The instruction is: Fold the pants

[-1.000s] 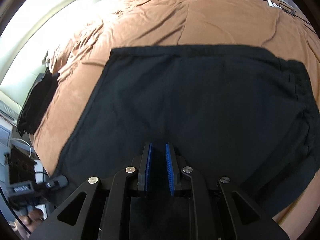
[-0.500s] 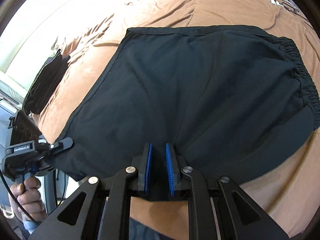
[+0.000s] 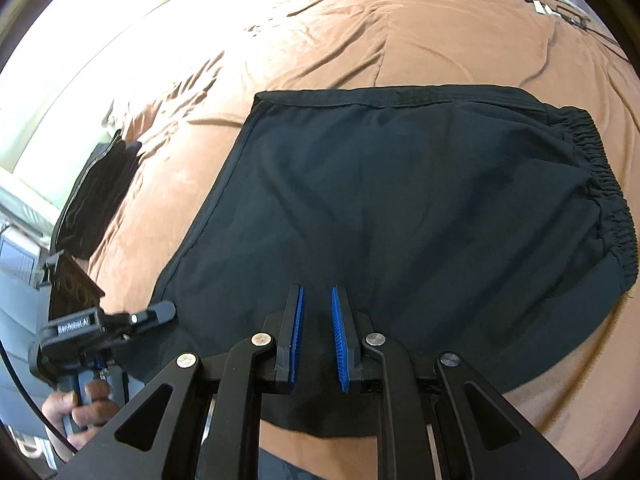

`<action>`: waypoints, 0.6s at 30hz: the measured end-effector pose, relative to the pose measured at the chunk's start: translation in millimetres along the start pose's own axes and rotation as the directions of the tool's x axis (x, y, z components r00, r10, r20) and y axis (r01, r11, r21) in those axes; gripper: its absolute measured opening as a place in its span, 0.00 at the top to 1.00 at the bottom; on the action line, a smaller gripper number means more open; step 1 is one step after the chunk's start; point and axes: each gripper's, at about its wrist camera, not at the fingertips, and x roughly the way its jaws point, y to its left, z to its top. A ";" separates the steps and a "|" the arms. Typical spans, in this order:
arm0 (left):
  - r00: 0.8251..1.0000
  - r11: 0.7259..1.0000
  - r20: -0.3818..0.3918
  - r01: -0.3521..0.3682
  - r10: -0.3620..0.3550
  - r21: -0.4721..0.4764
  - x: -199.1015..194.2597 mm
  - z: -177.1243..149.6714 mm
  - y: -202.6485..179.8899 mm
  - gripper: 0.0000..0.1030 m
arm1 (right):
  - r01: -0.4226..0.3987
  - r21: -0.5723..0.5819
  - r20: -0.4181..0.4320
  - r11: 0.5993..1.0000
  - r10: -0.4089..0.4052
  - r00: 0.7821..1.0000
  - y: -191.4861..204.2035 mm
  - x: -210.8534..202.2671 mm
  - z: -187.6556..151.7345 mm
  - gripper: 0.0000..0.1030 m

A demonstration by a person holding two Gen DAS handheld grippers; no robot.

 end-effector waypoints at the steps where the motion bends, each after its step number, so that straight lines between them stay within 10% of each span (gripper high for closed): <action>1: 1.000 1.000 -0.001 0.000 0.000 0.003 -0.6 -0.8 0.3 0.73 | 0.001 0.006 0.002 1.000 -0.001 1.000 3.6 3.2 1.8 0.89; 18: 0.997 0.996 0.000 0.078 -0.078 0.031 -15.2 -6.3 -4.3 0.92 | -0.042 0.050 -0.052 0.998 0.044 0.998 4.9 -3.2 -61.2 0.89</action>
